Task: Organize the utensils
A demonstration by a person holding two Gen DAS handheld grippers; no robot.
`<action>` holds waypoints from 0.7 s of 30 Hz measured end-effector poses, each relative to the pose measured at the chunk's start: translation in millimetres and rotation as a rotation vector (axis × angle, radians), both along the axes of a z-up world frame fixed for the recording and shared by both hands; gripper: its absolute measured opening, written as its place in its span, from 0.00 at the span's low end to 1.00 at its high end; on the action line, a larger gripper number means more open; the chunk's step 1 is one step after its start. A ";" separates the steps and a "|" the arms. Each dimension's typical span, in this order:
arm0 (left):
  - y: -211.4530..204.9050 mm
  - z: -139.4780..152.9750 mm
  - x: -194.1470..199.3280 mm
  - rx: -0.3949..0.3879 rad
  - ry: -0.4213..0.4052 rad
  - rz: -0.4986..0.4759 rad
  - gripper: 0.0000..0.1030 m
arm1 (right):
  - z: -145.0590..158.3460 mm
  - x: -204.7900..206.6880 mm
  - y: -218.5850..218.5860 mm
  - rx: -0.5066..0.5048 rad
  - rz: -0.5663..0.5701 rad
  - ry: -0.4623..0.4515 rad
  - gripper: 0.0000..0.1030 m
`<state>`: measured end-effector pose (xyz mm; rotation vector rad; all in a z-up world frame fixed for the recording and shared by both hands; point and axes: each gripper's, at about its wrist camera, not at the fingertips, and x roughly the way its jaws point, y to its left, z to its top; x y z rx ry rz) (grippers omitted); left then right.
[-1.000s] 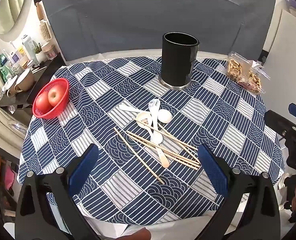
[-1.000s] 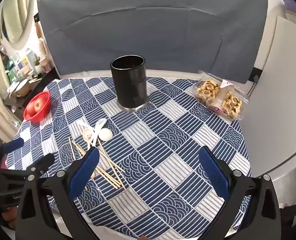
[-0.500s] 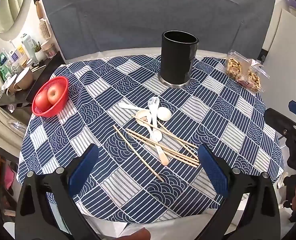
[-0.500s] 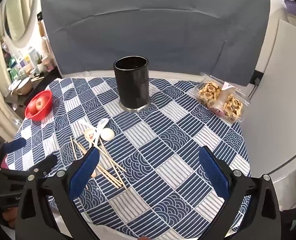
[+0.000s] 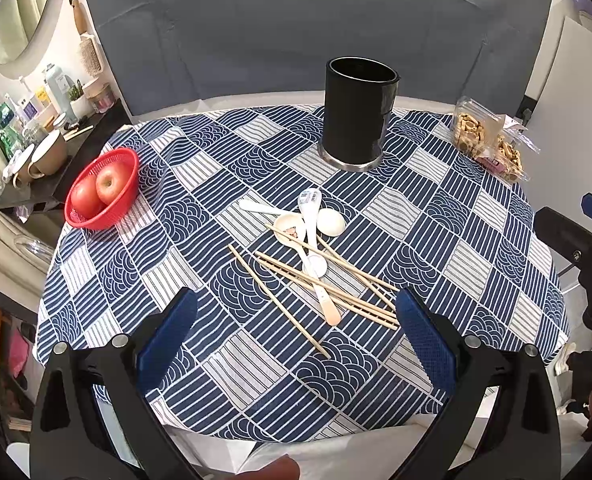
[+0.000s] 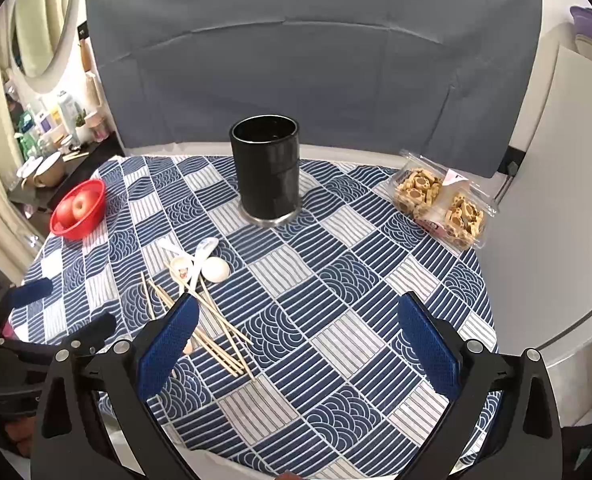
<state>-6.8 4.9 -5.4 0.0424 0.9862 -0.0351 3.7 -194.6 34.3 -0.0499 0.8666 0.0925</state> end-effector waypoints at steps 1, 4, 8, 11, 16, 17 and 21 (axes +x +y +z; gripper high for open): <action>1.0 -0.5 -0.7 -0.007 0.004 0.002 0.94 | 0.6 -0.8 1.0 -0.002 0.001 -0.002 0.93; 4.6 -2.0 -1.4 -0.018 0.011 0.014 0.94 | 2.4 -1.3 2.2 -0.006 0.006 -0.006 0.93; 8.3 -2.6 -1.3 -0.025 0.018 0.024 0.94 | 2.7 -1.8 3.8 -0.007 0.018 -0.003 0.93; 7.3 -1.9 -0.4 -0.022 0.017 0.022 0.94 | 1.6 -3.6 5.9 -0.009 0.019 0.000 0.93; 5.3 -0.4 -2.4 -0.002 0.010 0.012 0.94 | 1.3 -3.6 5.5 -0.005 0.022 0.000 0.93; 4.7 0.0 -2.8 0.001 0.007 0.010 0.94 | 1.1 -3.7 5.2 -0.004 0.021 0.000 0.93; 4.9 0.1 -3.9 0.002 0.009 0.011 0.94 | 0.4 -3.2 4.6 0.000 0.021 0.006 0.93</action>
